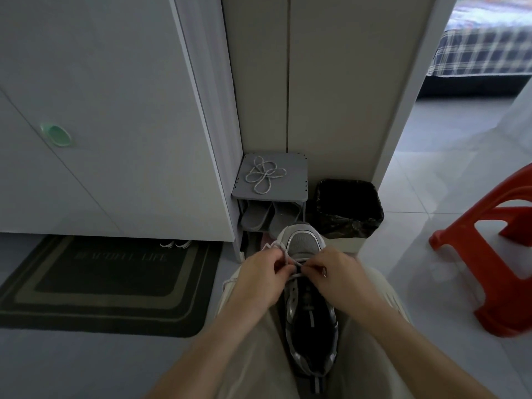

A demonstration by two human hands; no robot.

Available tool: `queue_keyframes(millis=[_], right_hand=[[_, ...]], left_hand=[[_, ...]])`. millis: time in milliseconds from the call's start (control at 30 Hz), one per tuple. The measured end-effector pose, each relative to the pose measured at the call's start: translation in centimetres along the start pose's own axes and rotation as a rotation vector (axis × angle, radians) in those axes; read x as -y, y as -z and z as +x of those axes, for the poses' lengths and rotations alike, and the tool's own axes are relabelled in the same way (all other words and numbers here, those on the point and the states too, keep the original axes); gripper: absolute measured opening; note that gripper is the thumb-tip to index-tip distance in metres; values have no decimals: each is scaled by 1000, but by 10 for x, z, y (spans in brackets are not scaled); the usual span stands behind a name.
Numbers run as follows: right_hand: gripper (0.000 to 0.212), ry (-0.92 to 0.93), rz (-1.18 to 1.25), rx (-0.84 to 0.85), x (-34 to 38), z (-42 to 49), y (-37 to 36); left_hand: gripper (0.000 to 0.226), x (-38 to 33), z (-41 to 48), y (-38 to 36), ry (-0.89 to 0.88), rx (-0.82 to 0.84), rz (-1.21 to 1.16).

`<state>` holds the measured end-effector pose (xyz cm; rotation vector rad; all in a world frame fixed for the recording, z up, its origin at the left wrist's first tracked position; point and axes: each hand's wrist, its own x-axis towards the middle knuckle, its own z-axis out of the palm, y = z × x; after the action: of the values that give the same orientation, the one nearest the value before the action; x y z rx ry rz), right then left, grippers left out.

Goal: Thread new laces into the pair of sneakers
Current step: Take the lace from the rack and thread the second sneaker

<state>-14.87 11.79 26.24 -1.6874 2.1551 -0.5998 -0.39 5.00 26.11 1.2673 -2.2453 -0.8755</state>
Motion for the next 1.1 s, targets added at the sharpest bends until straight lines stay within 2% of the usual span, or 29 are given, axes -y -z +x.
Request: queue_keyframes(millis=[167, 400, 533, 633, 833, 1100], right_hand=[[15, -32, 38, 43, 3, 1, 3], [14, -31, 50, 46, 3, 5, -3], [17, -12, -13, 45, 1, 3, -6], [17, -10, -62, 14, 2, 4, -6], [16, -48, 19, 8, 4, 5, -11], [20, -39, -3, -24, 7, 0, -15]], left_hand=[[14, 7, 1, -3, 79, -31, -119], [11, 12, 6, -9, 90, -25, -148], [12, 14, 6, -10, 87, -24, -171], [22, 15, 5, -10, 81, -26, -190], [9, 17, 7, -14, 131, -28, -289], [9, 19, 8, -14, 133, -5, -310]])
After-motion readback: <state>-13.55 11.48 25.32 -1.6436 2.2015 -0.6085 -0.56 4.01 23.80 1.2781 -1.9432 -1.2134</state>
